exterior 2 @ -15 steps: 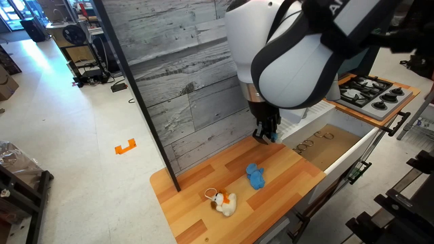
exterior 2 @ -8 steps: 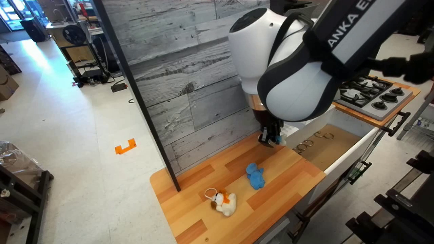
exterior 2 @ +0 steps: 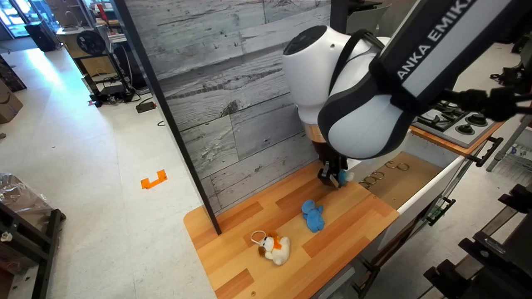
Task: Pick the blue object and move it slightly up on the counter
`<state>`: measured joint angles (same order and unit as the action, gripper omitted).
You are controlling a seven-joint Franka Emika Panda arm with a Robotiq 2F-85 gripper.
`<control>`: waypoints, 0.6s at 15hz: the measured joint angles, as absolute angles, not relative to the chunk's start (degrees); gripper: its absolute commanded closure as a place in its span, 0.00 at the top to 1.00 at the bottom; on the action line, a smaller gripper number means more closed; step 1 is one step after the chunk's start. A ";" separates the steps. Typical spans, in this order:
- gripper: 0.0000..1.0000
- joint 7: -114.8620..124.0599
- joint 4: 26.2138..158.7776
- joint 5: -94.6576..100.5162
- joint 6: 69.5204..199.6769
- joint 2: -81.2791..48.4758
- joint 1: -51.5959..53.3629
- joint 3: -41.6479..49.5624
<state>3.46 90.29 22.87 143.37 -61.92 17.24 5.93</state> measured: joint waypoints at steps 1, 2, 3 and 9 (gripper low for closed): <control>0.98 3.46 90.29 22.87 143.37 -61.92 17.25 5.93; 0.99 3.46 90.29 22.87 143.37 -61.92 17.25 5.93; 1.00 3.47 90.32 22.87 143.37 -61.90 17.25 5.93; 1.00 3.46 94.03 21.68 143.26 -59.62 16.05 4.61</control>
<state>3.46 94.03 21.68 143.26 -59.62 16.05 4.61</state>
